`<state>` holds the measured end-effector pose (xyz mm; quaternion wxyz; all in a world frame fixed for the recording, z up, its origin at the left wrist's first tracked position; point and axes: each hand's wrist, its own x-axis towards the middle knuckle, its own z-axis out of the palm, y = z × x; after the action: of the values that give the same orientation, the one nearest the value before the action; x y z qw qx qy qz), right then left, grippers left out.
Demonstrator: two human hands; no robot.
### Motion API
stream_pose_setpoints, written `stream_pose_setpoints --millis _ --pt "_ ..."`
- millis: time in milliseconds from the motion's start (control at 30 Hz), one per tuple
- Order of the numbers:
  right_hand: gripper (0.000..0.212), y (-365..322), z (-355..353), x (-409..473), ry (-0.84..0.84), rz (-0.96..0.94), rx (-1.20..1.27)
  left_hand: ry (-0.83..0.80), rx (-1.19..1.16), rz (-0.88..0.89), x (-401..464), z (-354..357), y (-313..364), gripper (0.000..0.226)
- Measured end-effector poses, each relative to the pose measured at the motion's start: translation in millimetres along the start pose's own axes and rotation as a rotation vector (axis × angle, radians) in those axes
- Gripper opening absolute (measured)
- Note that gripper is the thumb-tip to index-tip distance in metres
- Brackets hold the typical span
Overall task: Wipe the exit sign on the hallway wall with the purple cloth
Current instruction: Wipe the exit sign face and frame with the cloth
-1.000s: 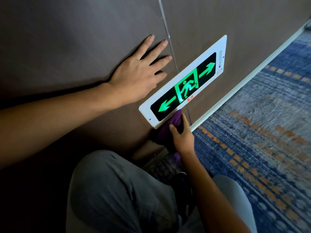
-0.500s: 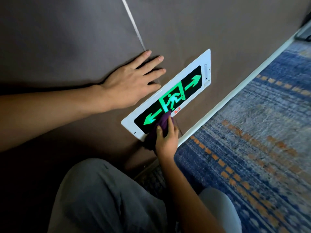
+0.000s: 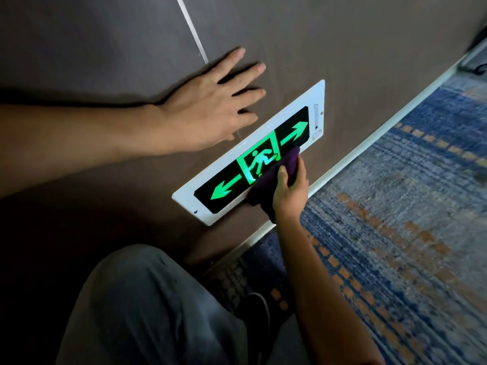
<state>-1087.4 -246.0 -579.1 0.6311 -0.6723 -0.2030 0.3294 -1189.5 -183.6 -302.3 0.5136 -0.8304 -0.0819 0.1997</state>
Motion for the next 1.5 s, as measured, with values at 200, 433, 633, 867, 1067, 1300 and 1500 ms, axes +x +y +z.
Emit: stream_pose_setpoints --millis 200,433,633,867,1067,1300,1500 --pt "0.059 24.0 12.9 -38.8 -0.131 -0.054 -0.257 0.040 0.023 0.067 10.7 12.2 7.5 0.045" --pt "0.053 10.0 -2.0 -44.6 -0.079 -0.074 -0.068 0.002 0.012 0.056 14.7 10.1 12.3 0.044" --pt "0.046 -25.7 -21.4 35.9 0.064 0.100 0.093 0.075 -0.076 0.058 7.5 13.2 10.4 0.042" --pt "0.055 6.0 5.1 -12.3 -0.092 0.037 -0.123 0.053 -0.084 0.050 5.2 10.7 11.3 0.043" --pt "0.053 6.4 -5.6 -15.6 -0.041 0.081 0.049 0.052 -0.058 -0.010 12.9 -0.6 1.8 0.044" --pt "0.055 -30.1 -29.7 56.7 0.011 0.153 0.160 0.033 -0.097 -0.041 15.7 -2.7 -0.7 0.043" --pt "0.054 -13.9 -8.7 9.0 -0.131 0.203 0.153 0.057 -0.099 -0.043 16.0 -0.7 -0.1 0.044"
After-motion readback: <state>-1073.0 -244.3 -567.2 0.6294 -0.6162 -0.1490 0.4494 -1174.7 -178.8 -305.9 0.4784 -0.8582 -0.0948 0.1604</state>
